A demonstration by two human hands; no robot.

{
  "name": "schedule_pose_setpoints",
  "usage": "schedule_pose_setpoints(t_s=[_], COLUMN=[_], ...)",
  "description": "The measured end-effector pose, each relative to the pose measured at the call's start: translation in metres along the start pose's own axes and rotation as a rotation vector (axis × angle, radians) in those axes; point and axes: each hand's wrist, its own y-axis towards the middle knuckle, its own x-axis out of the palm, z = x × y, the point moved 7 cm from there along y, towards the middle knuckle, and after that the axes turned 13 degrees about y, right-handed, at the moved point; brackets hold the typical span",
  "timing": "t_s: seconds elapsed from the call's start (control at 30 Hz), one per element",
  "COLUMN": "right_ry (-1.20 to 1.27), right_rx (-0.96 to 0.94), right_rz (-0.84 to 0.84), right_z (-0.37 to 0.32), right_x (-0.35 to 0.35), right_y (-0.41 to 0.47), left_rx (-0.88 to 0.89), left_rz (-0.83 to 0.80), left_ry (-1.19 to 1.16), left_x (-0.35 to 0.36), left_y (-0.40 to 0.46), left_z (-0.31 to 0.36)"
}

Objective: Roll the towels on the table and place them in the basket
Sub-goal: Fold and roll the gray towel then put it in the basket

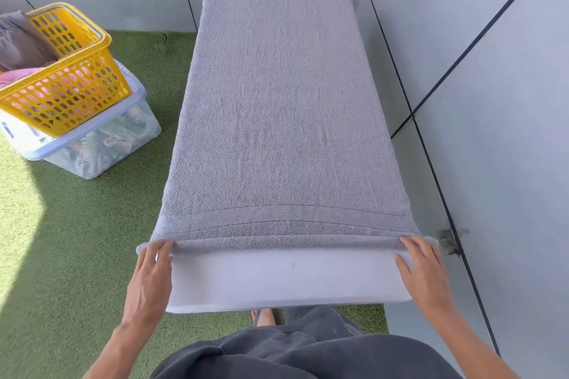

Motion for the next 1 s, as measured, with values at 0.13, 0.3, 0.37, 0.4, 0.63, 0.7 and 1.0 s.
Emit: schedule_pose_setpoints(t_s=[0.13,0.3,0.37,0.4,0.63,0.7,1.0], right_ry=[0.028,0.057,0.147,0.228,0.081,-0.013,0.063], right_rx=[0.034,0.065,0.123,0.169,0.105,0.028,0.019], right_rz=[-0.037,-0.257,-0.324,-0.331,0.009,0.037,-0.069], right_z=[-0.001,0.019,0.019,0.017,0.004,-0.005,0.000], right_x=[-0.003,-0.002,-0.004,-0.007,-0.017,-0.014,-0.003], right_y=[0.023,0.031,0.040,0.045,0.038,0.025,0.035], left_rx=[0.035,0.033,0.015,0.005,0.005,0.028,0.005], left_rz=[-0.007,-0.230,-0.356,-0.373,0.006,0.073,0.026], left_ry=[-0.018,-0.164,-0.180,-0.196,0.004,0.036,0.018], left_x=[-0.008,-0.010,-0.005,-0.004,-0.022,-0.017,-0.007], left_y=[0.024,0.042,0.051,0.056,0.049,0.027,0.034], left_z=[-0.001,-0.027,-0.032,-0.032,-0.015,-0.003,0.002])
